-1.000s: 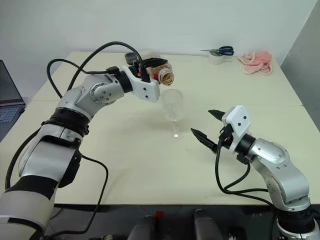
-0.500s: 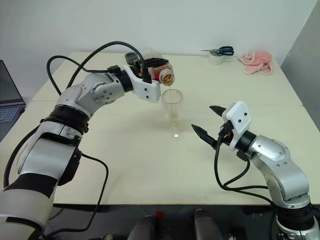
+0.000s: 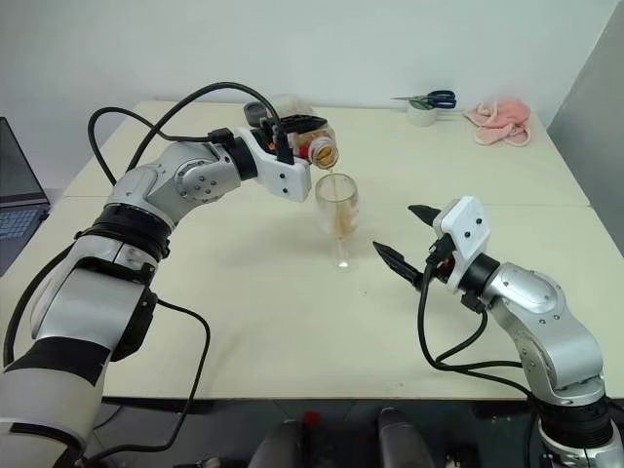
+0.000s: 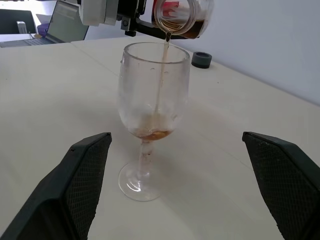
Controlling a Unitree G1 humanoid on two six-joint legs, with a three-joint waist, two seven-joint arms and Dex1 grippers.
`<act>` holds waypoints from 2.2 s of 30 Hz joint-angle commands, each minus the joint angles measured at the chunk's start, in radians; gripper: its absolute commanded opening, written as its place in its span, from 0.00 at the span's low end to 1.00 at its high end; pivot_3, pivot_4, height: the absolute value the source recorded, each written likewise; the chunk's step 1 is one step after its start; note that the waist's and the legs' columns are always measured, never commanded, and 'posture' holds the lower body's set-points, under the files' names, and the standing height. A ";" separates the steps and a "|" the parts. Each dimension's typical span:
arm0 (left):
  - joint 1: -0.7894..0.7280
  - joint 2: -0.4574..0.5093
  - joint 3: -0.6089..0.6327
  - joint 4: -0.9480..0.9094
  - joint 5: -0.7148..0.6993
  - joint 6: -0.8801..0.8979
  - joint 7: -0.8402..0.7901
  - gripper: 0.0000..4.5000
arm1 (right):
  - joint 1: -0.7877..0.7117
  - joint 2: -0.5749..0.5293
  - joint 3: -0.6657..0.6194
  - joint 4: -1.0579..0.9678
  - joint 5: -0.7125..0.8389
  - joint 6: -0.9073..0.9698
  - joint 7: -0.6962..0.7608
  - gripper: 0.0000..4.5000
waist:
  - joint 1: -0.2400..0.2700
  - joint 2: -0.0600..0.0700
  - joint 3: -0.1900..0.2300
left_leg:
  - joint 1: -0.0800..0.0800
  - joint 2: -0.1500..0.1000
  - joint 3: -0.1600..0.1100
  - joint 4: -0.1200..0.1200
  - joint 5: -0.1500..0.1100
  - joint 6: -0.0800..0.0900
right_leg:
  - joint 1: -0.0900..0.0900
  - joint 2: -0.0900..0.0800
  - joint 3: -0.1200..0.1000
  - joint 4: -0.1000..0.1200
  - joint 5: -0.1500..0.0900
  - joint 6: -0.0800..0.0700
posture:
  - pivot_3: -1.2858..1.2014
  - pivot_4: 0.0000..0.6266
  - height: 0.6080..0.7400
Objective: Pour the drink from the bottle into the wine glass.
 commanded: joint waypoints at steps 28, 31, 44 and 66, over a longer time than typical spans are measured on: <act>-0.052 0.027 -0.003 -0.017 0.004 -0.013 0.053 0.41 | -0.061 -0.007 -0.011 0.023 -0.003 -0.046 0.014 1.00 | -0.001 0.000 0.000 | 0.005 -0.001 0.001 0.002 0.001 0.001 | 0.000 0.000 0.002 0.011 0.000 0.000 | 0.52 0.24 1.00; -0.049 0.027 -0.001 -0.017 0.000 -0.010 0.051 0.41 | -0.063 -0.008 -0.010 0.025 -0.004 -0.046 0.015 1.00 | -0.001 0.000 0.000 | 0.005 -0.001 0.001 0.002 0.001 0.001 | 0.000 0.000 0.002 0.012 0.000 0.000 | 0.52 0.24 1.00; -0.051 0.027 -0.002 -0.007 0.000 -0.009 0.055 0.41 | -0.066 -0.012 -0.010 0.015 0.010 -0.038 0.026 1.00 | -0.001 0.000 0.000 | 0.006 -0.001 0.001 0.002 0.001 0.001 | 0.000 0.000 0.002 0.012 0.000 0.000 | 0.52 0.24 1.00; 0.058 -0.081 0.260 -0.048 -0.553 0.228 -0.332 0.40 | -0.122 -0.016 -0.008 0.028 0.026 -0.031 0.069 1.00 | -0.006 0.000 0.000 | 0.006 -0.001 0.002 0.003 0.001 0.002 | 0.001 0.001 0.002 0.013 0.000 0.000 | 0.52 0.24 1.00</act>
